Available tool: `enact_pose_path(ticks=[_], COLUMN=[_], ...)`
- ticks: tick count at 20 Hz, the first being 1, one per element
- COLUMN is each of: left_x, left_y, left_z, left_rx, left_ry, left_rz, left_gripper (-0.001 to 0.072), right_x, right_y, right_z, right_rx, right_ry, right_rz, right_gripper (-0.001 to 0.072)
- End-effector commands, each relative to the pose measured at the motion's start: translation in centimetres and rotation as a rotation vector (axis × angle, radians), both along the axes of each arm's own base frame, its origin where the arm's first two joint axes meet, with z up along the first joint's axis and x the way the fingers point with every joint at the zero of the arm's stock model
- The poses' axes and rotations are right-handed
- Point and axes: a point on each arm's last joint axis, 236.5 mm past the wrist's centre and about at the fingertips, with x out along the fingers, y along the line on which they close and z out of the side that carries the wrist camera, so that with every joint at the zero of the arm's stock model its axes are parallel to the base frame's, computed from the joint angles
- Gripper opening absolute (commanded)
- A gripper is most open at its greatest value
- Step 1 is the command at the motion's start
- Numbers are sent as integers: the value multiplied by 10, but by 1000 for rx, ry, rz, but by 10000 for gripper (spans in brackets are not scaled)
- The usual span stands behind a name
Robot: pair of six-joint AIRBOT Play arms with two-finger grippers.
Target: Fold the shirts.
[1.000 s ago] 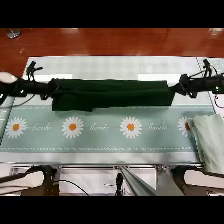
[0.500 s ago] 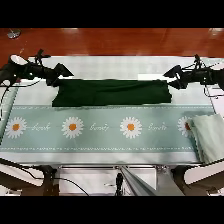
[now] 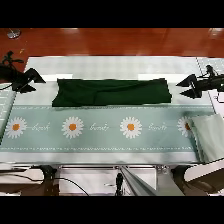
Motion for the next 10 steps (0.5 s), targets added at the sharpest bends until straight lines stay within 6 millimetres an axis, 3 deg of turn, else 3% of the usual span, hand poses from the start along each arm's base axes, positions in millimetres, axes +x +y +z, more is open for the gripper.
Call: enact_pose_path(ticks=[1,4,5,7,8,10], left_x=[-1,-13,-14,-12,-10,0], left_y=[-32,-86,-100,-127,-138,-164], left_z=[21,17,17,19,22,34], left_rx=[22,11,9,1,-13,-48], left_ry=[-178,-173,-175,-199,-217,-294], left_rz=[55,-63,-96,-148,-159,-190], left_gripper=[699,698,699,695,651,38], right_x=[5,6,8,10,9,0], right_y=[38,77,88,97,96,81], right_z=[-13,-28,-26,-13,0,25], right_rx=[81,112,114,118,107,27], right_ry=[-5,19,4,-17,-39,-67], right_rz=[73,135,163,209,233,267], right_gripper=[619,613,507,21,24,24])
